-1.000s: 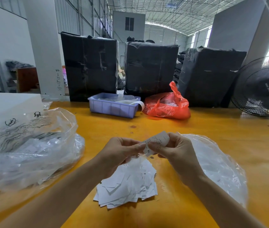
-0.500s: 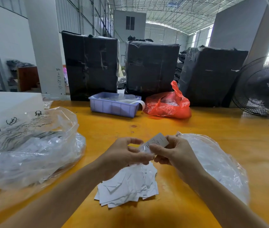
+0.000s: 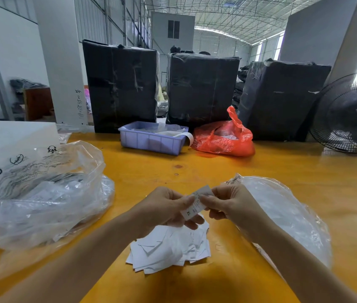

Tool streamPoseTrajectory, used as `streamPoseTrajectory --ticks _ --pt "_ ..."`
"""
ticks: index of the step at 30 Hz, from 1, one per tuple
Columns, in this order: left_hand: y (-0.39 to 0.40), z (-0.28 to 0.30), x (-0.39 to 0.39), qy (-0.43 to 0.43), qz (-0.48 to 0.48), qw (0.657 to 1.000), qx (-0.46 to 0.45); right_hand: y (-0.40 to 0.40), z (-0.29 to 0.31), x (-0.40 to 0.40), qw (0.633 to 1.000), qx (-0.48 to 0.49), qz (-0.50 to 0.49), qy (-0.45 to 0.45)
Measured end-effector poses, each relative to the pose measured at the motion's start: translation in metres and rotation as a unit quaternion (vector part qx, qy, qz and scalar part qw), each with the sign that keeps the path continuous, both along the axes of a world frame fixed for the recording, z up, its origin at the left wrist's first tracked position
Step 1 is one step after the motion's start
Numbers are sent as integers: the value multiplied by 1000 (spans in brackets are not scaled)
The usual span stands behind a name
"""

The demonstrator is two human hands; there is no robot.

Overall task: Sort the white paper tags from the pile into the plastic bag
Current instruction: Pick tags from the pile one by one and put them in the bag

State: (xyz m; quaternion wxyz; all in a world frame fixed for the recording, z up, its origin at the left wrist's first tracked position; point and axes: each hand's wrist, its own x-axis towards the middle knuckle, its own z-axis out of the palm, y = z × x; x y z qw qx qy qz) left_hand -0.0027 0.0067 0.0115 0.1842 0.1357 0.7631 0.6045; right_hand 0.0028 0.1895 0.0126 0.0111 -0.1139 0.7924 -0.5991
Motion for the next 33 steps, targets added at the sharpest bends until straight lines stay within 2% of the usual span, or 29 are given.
streamPoseTrajectory --ticks 6,12,16,20,22,26,29,33 --pt "4 0 0 -42 3 999 -19 2 5 -1 996 74 53 6" --pt "13 -6 1 -50 103 993 -2 -11 -4 3 997 59 41 42" --pt "14 -7 -4 -53 140 988 31 -16 -6 7 995 35 84 50" --pt "5 -4 -2 -86 80 989 85 -11 -6 1 997 -5 -8 73" --pt "0 -3 -3 -81 70 989 100 -8 -5 -1 997 -19 -30 65" --pt "1 -7 -6 -56 127 985 98 -9 -9 -3 996 1 -58 61" --pt "6 -12 -7 -34 159 982 100 -13 -10 -3 995 65 -31 64" --pt "11 -13 -6 3 172 980 95 -14 -6 -4 998 54 6 34"
